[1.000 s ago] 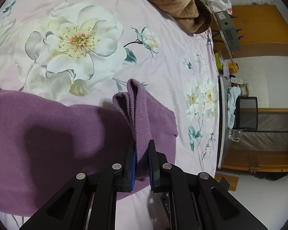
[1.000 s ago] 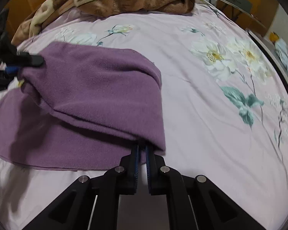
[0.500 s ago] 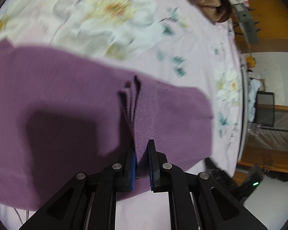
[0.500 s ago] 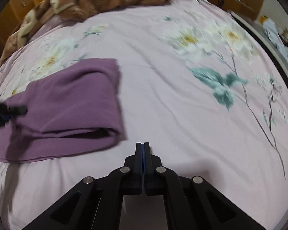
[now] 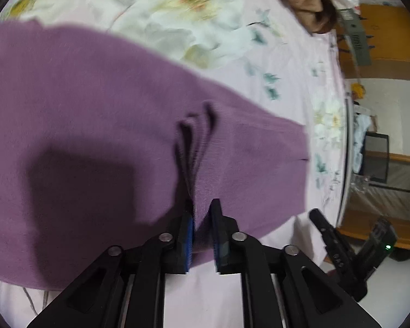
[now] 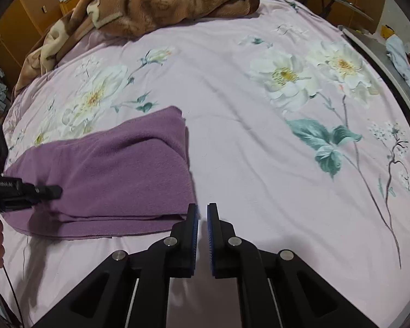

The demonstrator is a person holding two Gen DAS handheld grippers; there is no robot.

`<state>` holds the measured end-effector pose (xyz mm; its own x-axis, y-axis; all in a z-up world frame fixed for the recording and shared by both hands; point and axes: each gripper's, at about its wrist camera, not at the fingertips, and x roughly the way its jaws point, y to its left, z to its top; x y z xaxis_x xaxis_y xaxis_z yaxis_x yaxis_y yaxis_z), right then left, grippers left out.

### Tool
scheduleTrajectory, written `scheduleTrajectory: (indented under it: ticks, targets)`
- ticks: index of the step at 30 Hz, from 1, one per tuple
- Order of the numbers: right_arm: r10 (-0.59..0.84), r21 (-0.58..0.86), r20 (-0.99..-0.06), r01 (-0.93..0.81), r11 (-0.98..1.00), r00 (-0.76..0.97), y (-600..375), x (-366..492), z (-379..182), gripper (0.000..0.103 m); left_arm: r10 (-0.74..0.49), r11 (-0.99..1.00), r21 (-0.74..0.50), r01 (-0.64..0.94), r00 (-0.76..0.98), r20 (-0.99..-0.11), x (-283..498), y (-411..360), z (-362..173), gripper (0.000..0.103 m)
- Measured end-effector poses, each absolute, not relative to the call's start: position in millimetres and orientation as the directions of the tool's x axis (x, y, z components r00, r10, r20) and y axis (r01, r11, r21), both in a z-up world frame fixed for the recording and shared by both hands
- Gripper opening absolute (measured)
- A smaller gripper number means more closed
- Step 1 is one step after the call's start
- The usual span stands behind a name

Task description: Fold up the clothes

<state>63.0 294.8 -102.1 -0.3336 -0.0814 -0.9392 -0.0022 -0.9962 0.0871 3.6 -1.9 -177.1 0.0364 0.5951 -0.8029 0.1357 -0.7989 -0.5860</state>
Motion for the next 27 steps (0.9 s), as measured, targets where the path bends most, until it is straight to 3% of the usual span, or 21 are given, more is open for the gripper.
scheduleTrajectory:
  ticks: [2, 4, 6, 11, 13, 19, 22, 26, 27]
  targets:
    - [-0.085, 0.089, -0.938, 0.004, -0.996, -0.336, 293, 63, -101, 0.007, 0.606, -0.789, -0.598, 0.141, 0.019, -0.795, -2, -4, -175, 0.031]
    - [-0.089, 0.092, -0.936, 0.009, -0.996, -0.34, 292, 61, -99, 0.007, 0.609, -0.783, -0.604, 0.144, -0.014, -0.793, -8, -6, -172, 0.056]
    - [-0.094, 0.096, -0.934, 0.012, -0.995, -0.344, 291, 58, -98, 0.007, 0.619, -0.774, -0.616, 0.146, -0.028, -0.785, -17, -6, -173, 0.06]
    - [-0.096, 0.094, -0.931, 0.024, -0.995, -0.352, 287, 49, -94, 0.007, 0.612, -0.779, -0.612, 0.133, -0.048, -0.789, -43, 2, -174, 0.057]
    - [-0.094, 0.093, -0.931, 0.021, -0.995, -0.352, 287, 47, -93, 0.007, 0.596, -0.793, -0.599, 0.111, -0.067, -0.8, -45, 3, -168, 0.013]
    - [-0.096, 0.095, -0.931, 0.019, -0.995, -0.352, 284, 45, -91, 0.007, 0.554, -0.828, -0.56, 0.025, -0.121, -0.824, -33, -5, -144, 0.011]
    - [-0.104, 0.1, -0.932, 0.028, -0.995, -0.348, 281, 43, -93, 0.007, 0.551, -0.826, -0.558, 0.079, -0.095, -0.829, -29, -16, -160, 0.012]
    - [-0.116, 0.11, -0.932, 0.038, -0.993, -0.342, 276, 40, -92, 0.007, 0.55, -0.819, -0.555, 0.145, -0.074, -0.832, -34, -18, -171, 0.017]
    - [-0.124, 0.116, -0.93, 0.042, -0.992, -0.346, 276, 39, -90, 0.007, 0.549, -0.819, -0.556, 0.138, -0.09, -0.831, -33, -17, -164, 0.022]
